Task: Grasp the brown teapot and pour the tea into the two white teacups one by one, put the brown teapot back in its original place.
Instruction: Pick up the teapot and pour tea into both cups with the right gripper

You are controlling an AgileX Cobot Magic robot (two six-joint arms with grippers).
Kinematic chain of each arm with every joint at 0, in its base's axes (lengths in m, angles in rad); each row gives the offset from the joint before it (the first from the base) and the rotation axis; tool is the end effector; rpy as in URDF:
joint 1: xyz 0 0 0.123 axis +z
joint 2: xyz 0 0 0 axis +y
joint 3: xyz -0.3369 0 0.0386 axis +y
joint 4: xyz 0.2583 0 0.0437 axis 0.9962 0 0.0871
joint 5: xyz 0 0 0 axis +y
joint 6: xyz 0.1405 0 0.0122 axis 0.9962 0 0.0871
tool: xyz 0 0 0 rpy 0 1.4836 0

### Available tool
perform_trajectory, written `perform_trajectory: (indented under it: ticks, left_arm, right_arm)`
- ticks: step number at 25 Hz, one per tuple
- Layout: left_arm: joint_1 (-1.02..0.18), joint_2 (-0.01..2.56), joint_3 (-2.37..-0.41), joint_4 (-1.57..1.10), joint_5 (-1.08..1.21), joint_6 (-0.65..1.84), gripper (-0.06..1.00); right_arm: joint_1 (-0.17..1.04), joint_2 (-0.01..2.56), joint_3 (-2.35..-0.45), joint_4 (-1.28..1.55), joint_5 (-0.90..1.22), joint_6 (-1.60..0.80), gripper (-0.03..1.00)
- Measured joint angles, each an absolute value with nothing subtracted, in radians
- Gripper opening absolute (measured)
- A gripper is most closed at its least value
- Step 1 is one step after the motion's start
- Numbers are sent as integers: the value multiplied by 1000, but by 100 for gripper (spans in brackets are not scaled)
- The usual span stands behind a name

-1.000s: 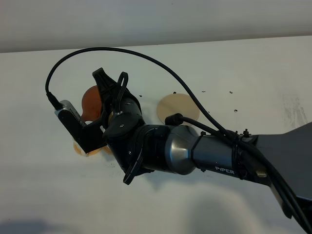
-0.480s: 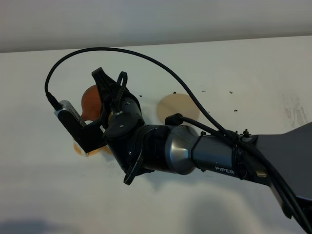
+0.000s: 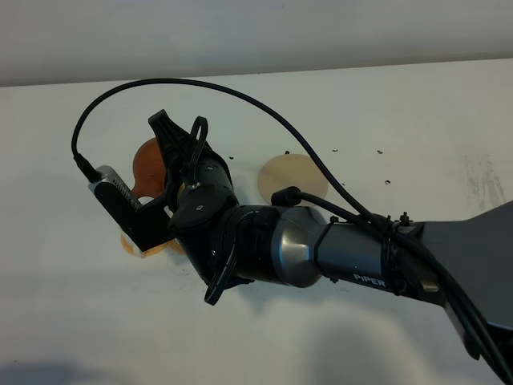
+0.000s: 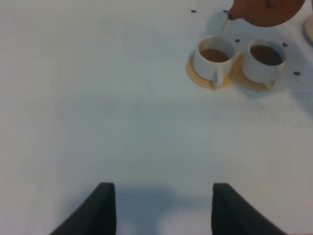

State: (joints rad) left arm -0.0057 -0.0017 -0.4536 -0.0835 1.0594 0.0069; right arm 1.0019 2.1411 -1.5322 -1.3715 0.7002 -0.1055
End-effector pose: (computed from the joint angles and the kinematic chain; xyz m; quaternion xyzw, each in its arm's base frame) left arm -0.0019 -0.0103 0.2445 0.0061 0.8636 -0.0414 0.5025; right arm 0.3637 0.4033 0.2045 -0.7462 0.4348 -0.3797 0.3316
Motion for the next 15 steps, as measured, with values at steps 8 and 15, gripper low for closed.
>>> perform_trajectory:
  ticks: [8,15]
  left_arm:
    - [-6,-2,-454,-83,1059,7,44]
    - [-6,-2,-454,-83,1059,7,44]
  right_arm:
    - [1002,2141,-1532,-1372,700,-117,11]
    - [1002,2141,-1532,-1373,699,-118,11]
